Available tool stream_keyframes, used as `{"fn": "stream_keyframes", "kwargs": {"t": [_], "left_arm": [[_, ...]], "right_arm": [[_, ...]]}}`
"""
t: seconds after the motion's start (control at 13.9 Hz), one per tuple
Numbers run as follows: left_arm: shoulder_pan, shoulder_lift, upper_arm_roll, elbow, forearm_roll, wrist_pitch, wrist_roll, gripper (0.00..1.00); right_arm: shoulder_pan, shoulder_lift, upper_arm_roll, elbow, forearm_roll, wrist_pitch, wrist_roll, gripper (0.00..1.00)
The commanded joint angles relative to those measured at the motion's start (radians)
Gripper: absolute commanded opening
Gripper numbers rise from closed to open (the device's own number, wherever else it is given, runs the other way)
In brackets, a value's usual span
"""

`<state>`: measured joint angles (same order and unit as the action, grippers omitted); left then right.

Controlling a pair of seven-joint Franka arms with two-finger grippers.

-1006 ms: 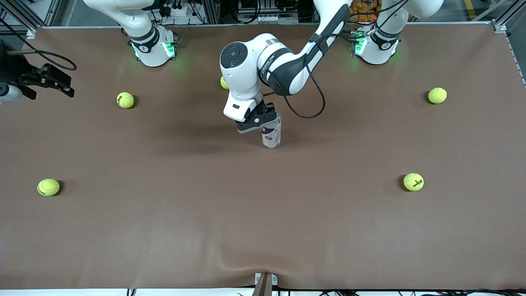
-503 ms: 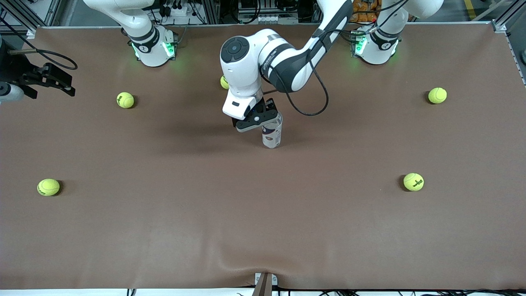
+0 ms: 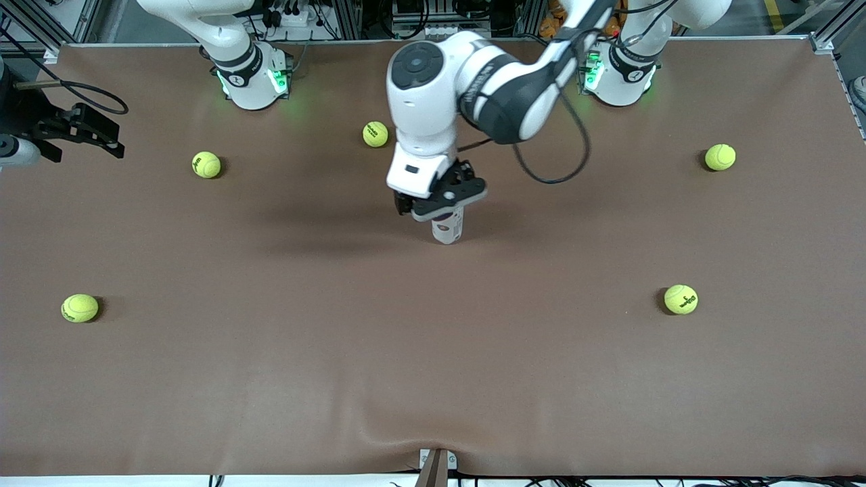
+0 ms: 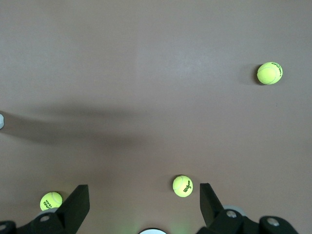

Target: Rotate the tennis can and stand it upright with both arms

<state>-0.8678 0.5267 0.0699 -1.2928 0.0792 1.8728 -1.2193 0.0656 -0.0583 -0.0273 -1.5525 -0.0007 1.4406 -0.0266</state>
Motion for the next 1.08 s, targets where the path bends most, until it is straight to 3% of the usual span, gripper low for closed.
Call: {"fn": "stream_keyframes", "kwargs": {"t": [0.0,0.22,0.79,1.01], "left_arm": [[0.059,-0.048,-0.007,-0.007,-0.008,-0.024,0.037,1.00],[0.139,-0.080,-0.007,-0.008,-0.027,-0.052,0.076,1.00],[0.344,-0.112,-0.013,-0.008,-0.032,-0.112,0.446,1.00],[0.531,-0.125,-0.143,-0.008,-0.059,-0.112,0.549,1.00]], "right_arm": [[-0.006,-0.031,0.007,-0.015,0.016,-0.002,-0.009,1.00],[-0.007,-0.031,0.006,-0.021,0.015,-0.019,-0.009,1.00],[-0.007,-0.029,0.006,-0.020,0.015,-0.016,-0.009,1.00],[-0.009,-0.028,0.006,-0.020,0.015,-0.016,-0.009,1.00]]}}
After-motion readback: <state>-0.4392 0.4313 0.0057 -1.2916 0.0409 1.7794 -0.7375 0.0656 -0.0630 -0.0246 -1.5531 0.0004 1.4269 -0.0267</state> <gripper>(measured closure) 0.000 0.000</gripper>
